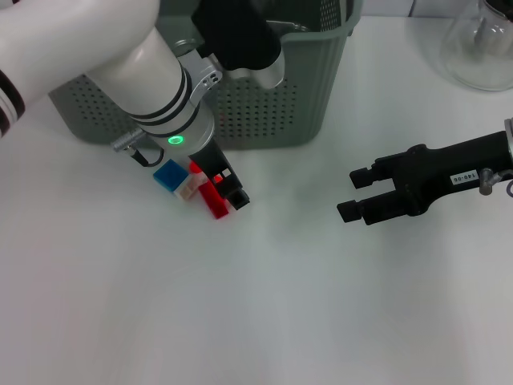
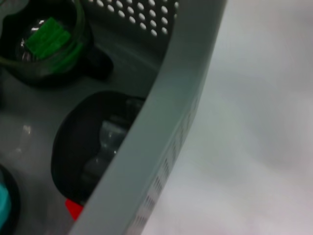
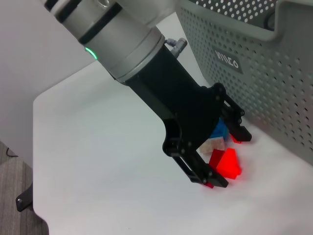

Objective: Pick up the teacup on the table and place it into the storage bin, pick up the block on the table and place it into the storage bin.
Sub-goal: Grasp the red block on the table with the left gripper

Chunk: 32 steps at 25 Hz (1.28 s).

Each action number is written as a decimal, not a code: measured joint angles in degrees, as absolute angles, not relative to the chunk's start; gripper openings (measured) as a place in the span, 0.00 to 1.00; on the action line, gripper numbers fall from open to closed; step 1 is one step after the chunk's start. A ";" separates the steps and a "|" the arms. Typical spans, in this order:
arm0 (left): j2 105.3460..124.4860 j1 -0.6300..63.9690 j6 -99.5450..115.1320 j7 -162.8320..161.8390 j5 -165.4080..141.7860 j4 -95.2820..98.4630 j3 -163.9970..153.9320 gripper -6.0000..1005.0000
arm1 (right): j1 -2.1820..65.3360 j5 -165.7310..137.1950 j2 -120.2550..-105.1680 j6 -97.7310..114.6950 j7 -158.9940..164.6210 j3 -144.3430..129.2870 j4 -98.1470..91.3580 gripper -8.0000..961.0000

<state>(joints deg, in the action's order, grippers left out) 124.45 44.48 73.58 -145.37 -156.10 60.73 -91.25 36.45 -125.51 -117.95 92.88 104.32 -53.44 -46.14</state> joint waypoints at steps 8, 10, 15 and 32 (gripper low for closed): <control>124.46 44.48 72.54 -145.23 -156.09 59.18 -91.32 0.76 | 36.50 -125.51 -117.95 92.89 104.32 -53.43 -46.14 0.83; 124.45 44.47 72.17 -145.16 -156.10 58.71 -91.32 0.76 | 36.54 -125.51 -117.95 92.90 104.32 -53.43 -46.14 0.83; 124.45 44.47 71.71 -144.90 -156.09 58.30 -91.32 0.76 | 36.52 -125.51 -117.95 92.89 104.32 -53.43 -46.14 0.83; 124.49 45.04 70.77 -145.31 -157.53 56.32 -91.32 0.71 | 36.21 -125.51 -118.02 92.81 104.32 -53.49 -46.14 0.83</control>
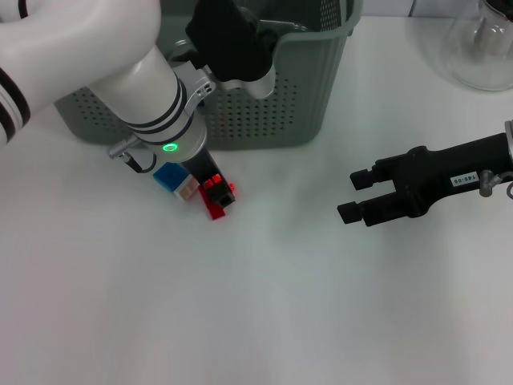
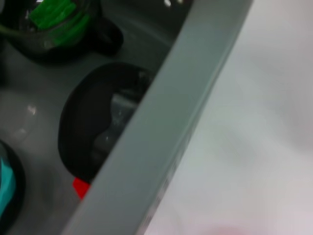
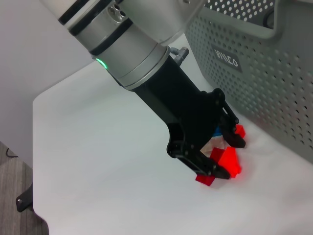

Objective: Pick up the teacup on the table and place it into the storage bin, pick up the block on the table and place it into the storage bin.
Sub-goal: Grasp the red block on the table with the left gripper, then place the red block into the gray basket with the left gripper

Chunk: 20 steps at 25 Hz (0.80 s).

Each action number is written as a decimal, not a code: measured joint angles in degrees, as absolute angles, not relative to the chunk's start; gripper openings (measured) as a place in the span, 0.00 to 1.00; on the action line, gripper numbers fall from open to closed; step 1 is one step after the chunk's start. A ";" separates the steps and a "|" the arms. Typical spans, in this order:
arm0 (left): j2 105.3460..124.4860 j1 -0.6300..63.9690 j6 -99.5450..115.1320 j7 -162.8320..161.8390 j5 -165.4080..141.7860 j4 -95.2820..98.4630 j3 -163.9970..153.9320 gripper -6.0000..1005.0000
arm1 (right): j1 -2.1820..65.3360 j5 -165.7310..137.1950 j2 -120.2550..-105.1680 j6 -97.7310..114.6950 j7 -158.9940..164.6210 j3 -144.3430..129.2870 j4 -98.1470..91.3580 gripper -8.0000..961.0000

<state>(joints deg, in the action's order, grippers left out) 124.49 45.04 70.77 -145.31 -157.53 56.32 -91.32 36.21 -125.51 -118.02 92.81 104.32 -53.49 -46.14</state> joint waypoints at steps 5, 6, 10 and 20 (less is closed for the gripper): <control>124.54 45.02 71.06 -145.36 -157.73 56.34 -91.31 0.56 | 36.21 -125.51 -118.03 92.81 104.32 -53.53 -46.14 0.83; 124.54 45.01 71.20 -145.37 -157.73 56.44 -91.32 0.53 | 36.21 -125.51 -118.03 92.83 104.32 -53.52 -46.14 0.83; 124.54 44.85 72.11 -145.41 -157.74 57.45 -91.38 0.41 | 36.21 -125.51 -118.03 92.93 104.32 -53.48 -46.14 0.83; 124.53 35.61 88.27 -143.84 -148.28 80.70 -87.31 0.41 | 35.85 -125.51 -117.52 93.27 104.29 -53.58 -46.14 0.83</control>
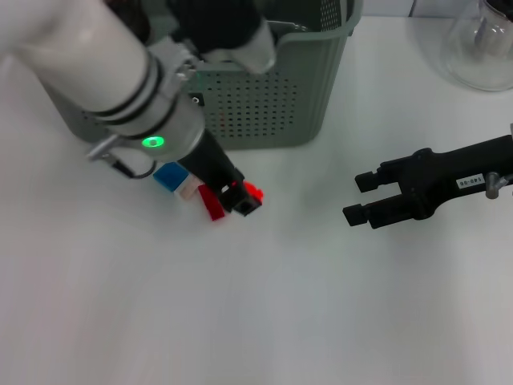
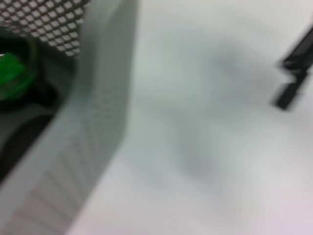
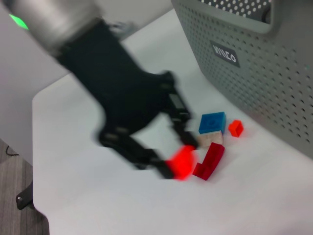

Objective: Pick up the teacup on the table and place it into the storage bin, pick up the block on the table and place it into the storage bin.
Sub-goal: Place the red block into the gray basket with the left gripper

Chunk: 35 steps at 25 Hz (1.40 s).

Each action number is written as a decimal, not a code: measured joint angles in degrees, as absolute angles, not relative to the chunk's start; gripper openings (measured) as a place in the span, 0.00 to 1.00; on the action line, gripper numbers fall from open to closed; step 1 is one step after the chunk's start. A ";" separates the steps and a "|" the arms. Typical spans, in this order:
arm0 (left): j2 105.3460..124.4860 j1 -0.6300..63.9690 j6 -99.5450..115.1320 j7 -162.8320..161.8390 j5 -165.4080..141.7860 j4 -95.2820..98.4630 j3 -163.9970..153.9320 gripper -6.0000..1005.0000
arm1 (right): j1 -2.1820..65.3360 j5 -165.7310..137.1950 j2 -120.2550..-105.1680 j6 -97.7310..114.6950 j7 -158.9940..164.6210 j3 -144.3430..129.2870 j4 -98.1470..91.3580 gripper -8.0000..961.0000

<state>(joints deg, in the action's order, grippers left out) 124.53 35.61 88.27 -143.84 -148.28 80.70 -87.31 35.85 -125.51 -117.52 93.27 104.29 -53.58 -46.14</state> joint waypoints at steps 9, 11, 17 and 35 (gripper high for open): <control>123.51 34.71 106.01 -137.36 -120.63 93.09 -56.87 0.40 | 34.85 -125.28 -117.07 93.40 103.05 -53.44 -46.14 0.83; 122.79 36.61 104.33 -137.22 -120.45 92.15 -53.93 0.40 | 34.80 -125.29 -117.07 93.41 103.00 -53.44 -46.14 0.83; 119.71 44.31 89.54 -138.40 -133.18 82.33 -54.02 0.40 | 34.83 -125.22 -117.17 93.83 103.36 -53.43 -46.14 0.83; 119.30 56.53 72.84 -140.64 -158.80 58.27 -54.96 0.40 | 35.88 -125.32 -117.16 93.96 103.54 -53.44 -46.14 0.83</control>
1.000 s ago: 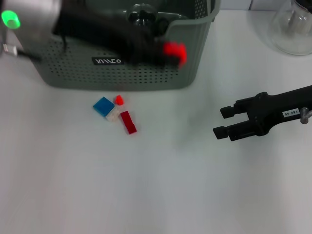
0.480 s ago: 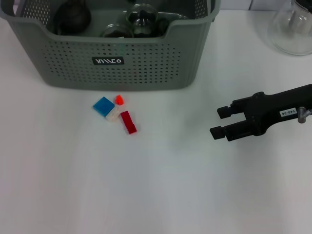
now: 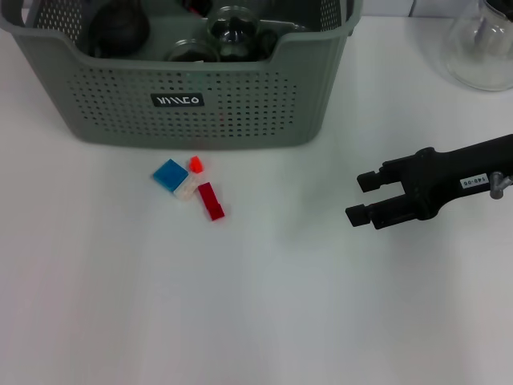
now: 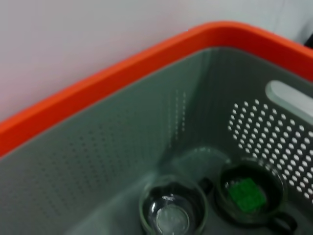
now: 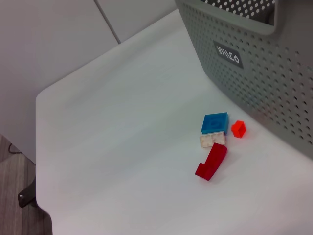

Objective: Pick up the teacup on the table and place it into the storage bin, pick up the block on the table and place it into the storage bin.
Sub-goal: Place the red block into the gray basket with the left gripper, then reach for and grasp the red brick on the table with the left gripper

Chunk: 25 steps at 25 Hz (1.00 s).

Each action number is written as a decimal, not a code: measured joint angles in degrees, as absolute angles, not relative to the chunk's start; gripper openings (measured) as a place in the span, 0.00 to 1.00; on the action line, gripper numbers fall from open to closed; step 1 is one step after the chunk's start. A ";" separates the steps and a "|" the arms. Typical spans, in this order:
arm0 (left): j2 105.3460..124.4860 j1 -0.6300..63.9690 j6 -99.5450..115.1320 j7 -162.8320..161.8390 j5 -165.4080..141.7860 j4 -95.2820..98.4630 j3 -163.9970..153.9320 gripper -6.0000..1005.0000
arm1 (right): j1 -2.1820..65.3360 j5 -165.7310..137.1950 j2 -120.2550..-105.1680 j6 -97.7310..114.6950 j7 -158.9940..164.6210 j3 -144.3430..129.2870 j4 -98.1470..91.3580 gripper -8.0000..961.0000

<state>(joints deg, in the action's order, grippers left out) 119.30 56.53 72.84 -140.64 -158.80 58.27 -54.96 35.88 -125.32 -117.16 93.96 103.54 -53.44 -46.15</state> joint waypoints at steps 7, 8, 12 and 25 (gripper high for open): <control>119.78 56.46 71.68 -140.88 -160.64 57.65 -55.50 0.41 | 35.95 -125.39 -117.15 93.96 103.54 -53.44 -46.14 0.83; 119.78 56.43 71.67 -140.88 -160.65 57.61 -55.50 0.41 | 35.95 -125.33 -117.15 93.98 103.54 -53.44 -46.14 0.83; 119.69 56.38 72.26 -140.89 -160.68 58.00 -55.49 0.49 | 35.95 -125.37 -117.16 94.12 103.54 -53.43 -46.14 0.83; 119.62 45.37 83.68 -137.05 -138.08 84.45 -51.87 0.61 | 35.61 -125.23 -117.25 94.13 102.27 -53.44 -46.14 0.83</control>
